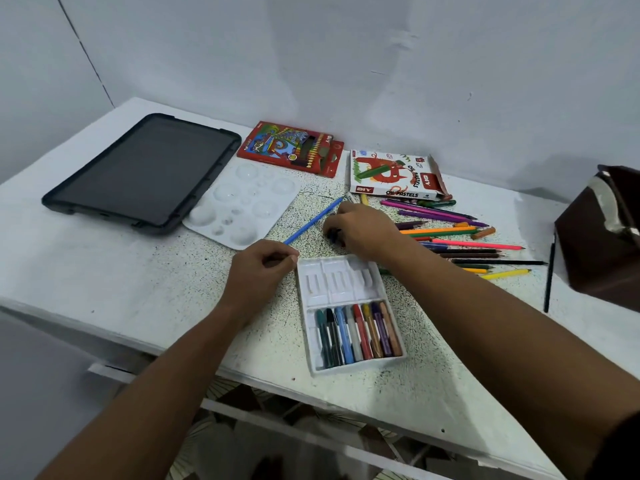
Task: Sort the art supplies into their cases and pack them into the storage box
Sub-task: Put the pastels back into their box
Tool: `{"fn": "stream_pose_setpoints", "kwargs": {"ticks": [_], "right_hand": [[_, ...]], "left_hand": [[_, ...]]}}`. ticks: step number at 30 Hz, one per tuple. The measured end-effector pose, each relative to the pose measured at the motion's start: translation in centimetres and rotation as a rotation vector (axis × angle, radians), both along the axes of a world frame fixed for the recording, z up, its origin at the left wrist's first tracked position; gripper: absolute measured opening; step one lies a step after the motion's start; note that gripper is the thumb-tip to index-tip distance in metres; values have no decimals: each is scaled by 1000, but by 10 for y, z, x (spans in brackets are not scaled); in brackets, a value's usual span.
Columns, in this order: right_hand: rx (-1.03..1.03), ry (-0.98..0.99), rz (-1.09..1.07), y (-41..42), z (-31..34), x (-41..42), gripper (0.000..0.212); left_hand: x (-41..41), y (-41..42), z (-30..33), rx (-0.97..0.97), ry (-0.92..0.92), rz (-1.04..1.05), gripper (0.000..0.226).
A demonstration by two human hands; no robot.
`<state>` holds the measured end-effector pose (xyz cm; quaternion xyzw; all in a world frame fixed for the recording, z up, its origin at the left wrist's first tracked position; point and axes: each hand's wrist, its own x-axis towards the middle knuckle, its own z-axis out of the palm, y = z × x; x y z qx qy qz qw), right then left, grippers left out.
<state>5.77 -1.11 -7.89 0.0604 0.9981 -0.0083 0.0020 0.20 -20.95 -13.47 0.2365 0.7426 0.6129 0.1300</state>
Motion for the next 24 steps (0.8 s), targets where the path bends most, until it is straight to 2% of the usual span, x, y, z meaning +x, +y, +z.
{"fn": "stream_pose_setpoints", "kwargs": {"ticks": [6,9,12,16,18,21,24], "right_hand": [[-58,128,62,6,-6,9,31],[-209,248,60,0,5,20,26],[-377,311,-63,-14,26,40,26],[-783,25,-276,-48,41,74,32],[-881,-109,-304,-67,38,89,37],[-836,-200,-280,-90,28,100,35],[-687,-198,-268,-103,19,100,36]], "left_hand": [[-1,0,0,-4,20,-9,9],[-1,0,0,-6,16,-8,9],[-1,0,-1,-7,11,-4,9],[-1,0,0,-16,15,-1,8],[-1,0,0,-22,26,-3,8],[0,0,1,-23,33,-7,8],[1,0,2,-28,45,-7,9]]}}
